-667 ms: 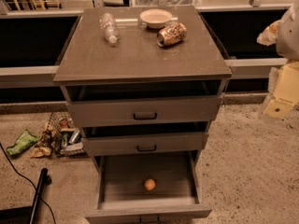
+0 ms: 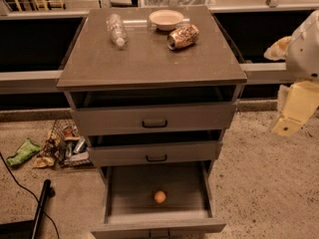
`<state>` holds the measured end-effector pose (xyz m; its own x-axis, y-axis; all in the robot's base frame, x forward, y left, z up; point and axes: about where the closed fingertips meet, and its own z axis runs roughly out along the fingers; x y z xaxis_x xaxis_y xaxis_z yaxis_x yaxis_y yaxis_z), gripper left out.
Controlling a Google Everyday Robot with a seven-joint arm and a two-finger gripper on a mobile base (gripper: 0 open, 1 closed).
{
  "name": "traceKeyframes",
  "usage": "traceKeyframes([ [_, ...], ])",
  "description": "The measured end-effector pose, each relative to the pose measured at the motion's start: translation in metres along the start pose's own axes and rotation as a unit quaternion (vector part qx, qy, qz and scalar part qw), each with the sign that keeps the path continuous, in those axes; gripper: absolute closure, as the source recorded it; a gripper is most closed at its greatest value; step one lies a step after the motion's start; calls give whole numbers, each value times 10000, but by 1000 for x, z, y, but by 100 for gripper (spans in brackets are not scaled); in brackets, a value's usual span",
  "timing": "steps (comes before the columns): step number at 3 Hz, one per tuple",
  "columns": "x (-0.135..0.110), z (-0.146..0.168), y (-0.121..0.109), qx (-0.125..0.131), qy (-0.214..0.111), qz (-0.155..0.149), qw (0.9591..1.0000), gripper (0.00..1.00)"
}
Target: Pick orange from bottom drawer and place on counter
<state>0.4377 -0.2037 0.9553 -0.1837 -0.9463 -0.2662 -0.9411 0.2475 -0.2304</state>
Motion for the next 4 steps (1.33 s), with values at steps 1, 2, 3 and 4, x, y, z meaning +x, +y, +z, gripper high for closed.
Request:
traceKeyframes([
  [1,-4,34,14,-265,-447,3,9986,0],
  [2,-5,50,22,-569,-693,71,9960,0],
  [3,-6,50,22,-579,-707,74,9958,0],
  [4,-3,65,25,-668,-498,133,9964,0],
])
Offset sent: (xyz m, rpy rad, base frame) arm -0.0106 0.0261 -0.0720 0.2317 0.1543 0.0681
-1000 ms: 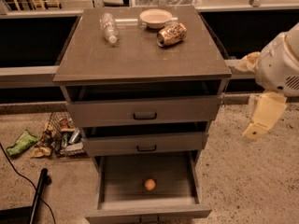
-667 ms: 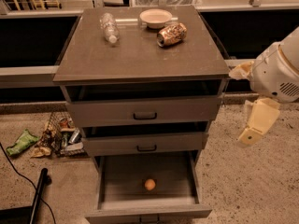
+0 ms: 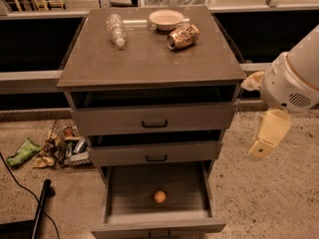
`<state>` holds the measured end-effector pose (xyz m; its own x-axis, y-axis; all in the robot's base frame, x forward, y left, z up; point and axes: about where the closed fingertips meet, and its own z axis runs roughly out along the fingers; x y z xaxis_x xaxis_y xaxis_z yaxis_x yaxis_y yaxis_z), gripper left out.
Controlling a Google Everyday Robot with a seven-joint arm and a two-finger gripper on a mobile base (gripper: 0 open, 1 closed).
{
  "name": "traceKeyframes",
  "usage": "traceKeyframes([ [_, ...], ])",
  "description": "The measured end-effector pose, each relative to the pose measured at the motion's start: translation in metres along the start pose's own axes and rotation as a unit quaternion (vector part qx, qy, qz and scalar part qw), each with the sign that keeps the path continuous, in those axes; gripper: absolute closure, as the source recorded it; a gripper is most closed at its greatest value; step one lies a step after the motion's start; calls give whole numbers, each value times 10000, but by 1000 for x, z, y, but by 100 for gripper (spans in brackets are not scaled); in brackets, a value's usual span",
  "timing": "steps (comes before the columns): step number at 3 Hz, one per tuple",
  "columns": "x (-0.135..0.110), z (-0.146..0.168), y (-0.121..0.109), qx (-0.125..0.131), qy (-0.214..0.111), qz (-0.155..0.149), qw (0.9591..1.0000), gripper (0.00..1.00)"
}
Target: Pick orange from bottom drawer and place on counter
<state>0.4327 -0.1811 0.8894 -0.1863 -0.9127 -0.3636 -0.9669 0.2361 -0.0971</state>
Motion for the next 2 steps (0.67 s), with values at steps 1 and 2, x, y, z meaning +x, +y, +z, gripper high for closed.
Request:
traceKeyframes([
  [1,13,40,6,-102,163,-254,9995,0],
  [2,31,93,16,-300,110,-547,9980,0],
])
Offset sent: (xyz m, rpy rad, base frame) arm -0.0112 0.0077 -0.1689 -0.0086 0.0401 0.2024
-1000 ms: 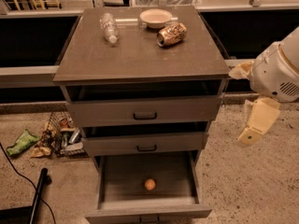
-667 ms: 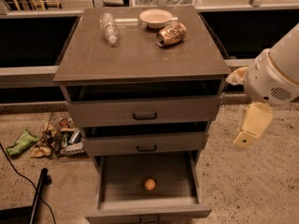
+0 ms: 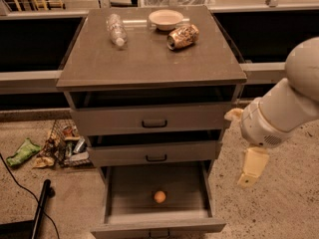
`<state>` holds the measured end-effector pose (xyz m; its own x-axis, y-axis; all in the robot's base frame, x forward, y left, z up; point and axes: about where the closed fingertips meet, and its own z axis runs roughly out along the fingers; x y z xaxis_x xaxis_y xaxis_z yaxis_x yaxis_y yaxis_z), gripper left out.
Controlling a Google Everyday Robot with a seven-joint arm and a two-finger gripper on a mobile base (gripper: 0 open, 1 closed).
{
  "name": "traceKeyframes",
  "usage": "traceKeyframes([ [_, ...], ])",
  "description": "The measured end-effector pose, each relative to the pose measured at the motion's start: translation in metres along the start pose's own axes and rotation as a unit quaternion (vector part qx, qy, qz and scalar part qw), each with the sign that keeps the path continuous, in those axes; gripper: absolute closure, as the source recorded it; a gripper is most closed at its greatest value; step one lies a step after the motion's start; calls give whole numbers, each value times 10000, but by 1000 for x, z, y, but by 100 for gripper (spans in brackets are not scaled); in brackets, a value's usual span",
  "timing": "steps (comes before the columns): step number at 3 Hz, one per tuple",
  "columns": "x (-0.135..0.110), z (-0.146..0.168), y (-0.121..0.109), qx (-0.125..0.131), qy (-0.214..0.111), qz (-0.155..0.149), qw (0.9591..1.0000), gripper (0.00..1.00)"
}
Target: Pick orange from bottom drawer and place on counter
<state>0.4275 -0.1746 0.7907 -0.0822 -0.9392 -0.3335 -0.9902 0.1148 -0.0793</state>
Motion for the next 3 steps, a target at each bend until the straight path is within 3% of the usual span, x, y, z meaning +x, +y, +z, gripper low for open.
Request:
traceKeyframes([
  [1,9,51,6,-140,-191,-163,9996,0],
  [3,13,154,6,-310,-500,58,9983,0],
])
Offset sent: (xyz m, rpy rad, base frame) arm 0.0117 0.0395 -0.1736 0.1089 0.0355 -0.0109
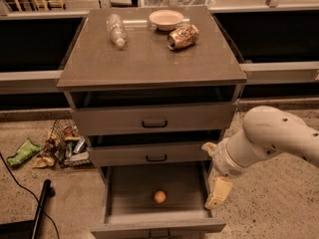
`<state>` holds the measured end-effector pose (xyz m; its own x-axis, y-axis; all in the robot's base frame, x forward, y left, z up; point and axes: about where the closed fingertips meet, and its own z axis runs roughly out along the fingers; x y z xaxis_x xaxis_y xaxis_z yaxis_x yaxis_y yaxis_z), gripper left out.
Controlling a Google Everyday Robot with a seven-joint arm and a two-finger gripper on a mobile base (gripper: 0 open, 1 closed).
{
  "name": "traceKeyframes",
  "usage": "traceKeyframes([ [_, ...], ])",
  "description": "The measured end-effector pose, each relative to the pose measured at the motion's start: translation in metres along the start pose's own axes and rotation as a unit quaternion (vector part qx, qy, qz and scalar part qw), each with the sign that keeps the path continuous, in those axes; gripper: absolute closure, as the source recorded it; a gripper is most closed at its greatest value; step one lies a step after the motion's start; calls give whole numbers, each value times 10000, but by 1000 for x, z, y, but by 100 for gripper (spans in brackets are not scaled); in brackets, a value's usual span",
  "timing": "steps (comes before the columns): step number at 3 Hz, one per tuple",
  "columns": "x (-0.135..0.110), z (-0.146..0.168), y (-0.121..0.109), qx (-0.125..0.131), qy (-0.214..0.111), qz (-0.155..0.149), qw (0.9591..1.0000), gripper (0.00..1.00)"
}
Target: Pick orange from bottom drawer and place on counter
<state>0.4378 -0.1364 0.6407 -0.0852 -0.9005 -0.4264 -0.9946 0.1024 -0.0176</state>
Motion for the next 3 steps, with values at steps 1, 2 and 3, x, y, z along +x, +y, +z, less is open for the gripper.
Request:
traceKeyframes([
  [1,0,0,0,-1,0,0,10000,0],
  [2,3,28,1,-206,16,-28,9998,0],
  [3,6,84,7,-442,-213,-157,9987,0],
])
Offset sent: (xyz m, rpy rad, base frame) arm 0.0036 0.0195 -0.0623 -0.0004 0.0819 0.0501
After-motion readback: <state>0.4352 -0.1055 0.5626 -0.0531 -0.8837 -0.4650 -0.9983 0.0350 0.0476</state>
